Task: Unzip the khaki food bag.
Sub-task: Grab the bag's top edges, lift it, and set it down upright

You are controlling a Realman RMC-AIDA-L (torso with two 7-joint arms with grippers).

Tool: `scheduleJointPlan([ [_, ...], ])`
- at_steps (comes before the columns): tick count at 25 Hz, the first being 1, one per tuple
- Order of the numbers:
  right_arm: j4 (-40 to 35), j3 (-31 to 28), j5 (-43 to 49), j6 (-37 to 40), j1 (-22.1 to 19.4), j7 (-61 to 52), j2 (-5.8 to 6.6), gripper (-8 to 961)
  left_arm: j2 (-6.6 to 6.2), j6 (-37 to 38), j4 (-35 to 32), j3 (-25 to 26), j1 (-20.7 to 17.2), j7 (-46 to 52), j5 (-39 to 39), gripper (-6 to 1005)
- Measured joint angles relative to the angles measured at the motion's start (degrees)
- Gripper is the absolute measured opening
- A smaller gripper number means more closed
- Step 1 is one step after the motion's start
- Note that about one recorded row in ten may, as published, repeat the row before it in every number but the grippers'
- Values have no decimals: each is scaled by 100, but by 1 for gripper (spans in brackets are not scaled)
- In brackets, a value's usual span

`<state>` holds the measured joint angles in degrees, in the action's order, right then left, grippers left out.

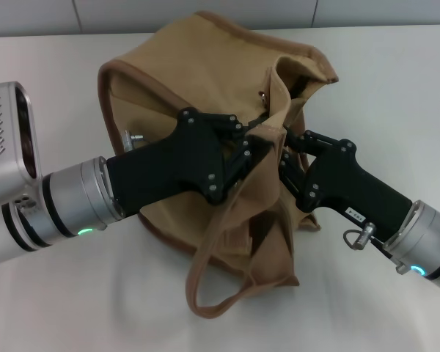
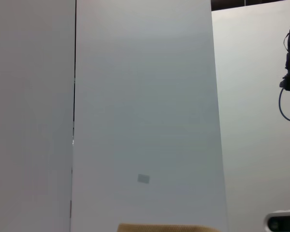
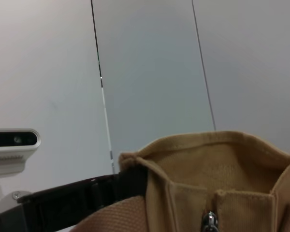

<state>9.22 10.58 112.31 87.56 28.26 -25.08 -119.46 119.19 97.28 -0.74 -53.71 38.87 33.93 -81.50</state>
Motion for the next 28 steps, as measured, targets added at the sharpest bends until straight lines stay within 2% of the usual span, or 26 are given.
scheduleJointPlan([
  [10, -600, 2, 832, 139, 221, -1189, 10, 224, -1, 11, 8, 0, -3, 3, -13, 31],
  [18, -718, 150, 903, 347, 270, -1311, 11, 216, -1, 10, 3, 1, -7, 0, -11, 31],
  [28, -771, 305, 909, 532, 276, -1318, 20, 77, -1, 4, 3, 1, -29, 0, -8, 31],
])
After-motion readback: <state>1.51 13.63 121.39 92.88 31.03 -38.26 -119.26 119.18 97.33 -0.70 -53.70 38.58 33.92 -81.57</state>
